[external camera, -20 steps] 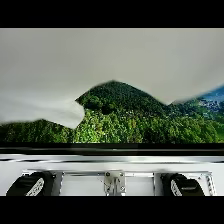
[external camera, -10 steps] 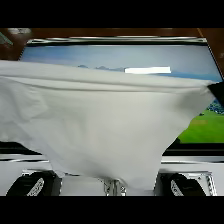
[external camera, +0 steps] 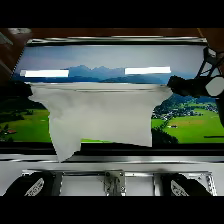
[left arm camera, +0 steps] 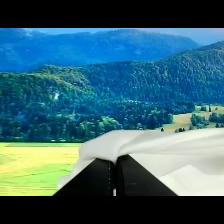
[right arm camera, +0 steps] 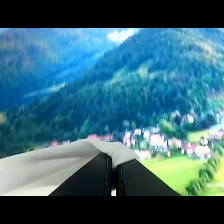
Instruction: Fold the shirts.
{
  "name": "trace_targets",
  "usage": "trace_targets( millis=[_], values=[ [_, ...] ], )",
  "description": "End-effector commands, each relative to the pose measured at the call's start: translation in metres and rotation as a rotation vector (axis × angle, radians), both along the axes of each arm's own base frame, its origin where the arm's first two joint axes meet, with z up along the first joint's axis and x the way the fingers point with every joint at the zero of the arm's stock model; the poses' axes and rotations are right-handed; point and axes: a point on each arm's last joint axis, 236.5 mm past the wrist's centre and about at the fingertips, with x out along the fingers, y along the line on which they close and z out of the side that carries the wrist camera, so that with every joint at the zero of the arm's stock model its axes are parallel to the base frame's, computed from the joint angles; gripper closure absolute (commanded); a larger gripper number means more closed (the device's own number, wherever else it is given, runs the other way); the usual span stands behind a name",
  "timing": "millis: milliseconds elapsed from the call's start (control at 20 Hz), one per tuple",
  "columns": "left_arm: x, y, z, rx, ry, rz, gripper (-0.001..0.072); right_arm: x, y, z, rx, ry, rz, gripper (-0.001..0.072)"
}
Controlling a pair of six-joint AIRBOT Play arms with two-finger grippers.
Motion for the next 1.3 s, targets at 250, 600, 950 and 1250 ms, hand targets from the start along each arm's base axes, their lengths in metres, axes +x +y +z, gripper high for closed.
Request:
trace_targets(
  millis=[250, 600, 950, 1250],
  values=[
    [0.075, -0.051, -0.145, -0.349, 0.224, 0.053, 0.0667, 0.041, 0.016, -0.105, 0.154, 0.144, -0.106, 0.0643],
    [0.041, -0.008, -0.188, -0.216, 0.471, 0.067, 0.0020, 0.010, -0.006, -0.106, -0.010, 0.244, 0.046, 0.0078],
    [-0.045, 0.056, -0.215, -0.429, 0.686, 0.103, 0.0040, -0.134, -0.065, -0.139, 0.008, 0.768, 0.146, 0.0078],
    [-0.049, 0.032, -0.250, -0.530, 0.725, 0.064, 0.0037, -0.045, -0.003, -0.111, 0.378, 0.346, 0.127, 0.0078]
  ],
)
